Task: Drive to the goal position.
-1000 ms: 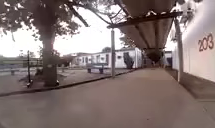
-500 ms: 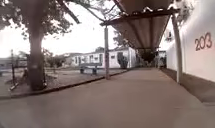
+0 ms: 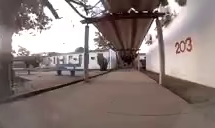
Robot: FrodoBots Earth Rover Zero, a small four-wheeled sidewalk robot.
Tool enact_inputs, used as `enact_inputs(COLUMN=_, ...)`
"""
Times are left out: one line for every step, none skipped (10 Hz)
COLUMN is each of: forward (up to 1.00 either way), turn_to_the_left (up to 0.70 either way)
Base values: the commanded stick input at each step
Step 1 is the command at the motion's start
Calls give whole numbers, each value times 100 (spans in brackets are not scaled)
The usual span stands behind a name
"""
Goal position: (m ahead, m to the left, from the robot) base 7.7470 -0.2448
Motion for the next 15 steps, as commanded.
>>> enact_inputs(forward=70, turn_to_the_left=0)
enact_inputs(forward=70, turn_to_the_left=0)
enact_inputs(forward=70, turn_to_the_left=0)
enact_inputs(forward=70, turn_to_the_left=0)
enact_inputs(forward=70, turn_to_the_left=0)
enact_inputs(forward=70, turn_to_the_left=0)
enact_inputs(forward=70, turn_to_the_left=0)
enact_inputs(forward=70, turn_to_the_left=0)
enact_inputs(forward=70, turn_to_the_left=0)
enact_inputs(forward=70, turn_to_the_left=0)
enact_inputs(forward=70, turn_to_the_left=0)
enact_inputs(forward=70, turn_to_the_left=0)
enact_inputs(forward=70, turn_to_the_left=0)
enact_inputs(forward=70, turn_to_the_left=0)
enact_inputs(forward=70, turn_to_the_left=0)
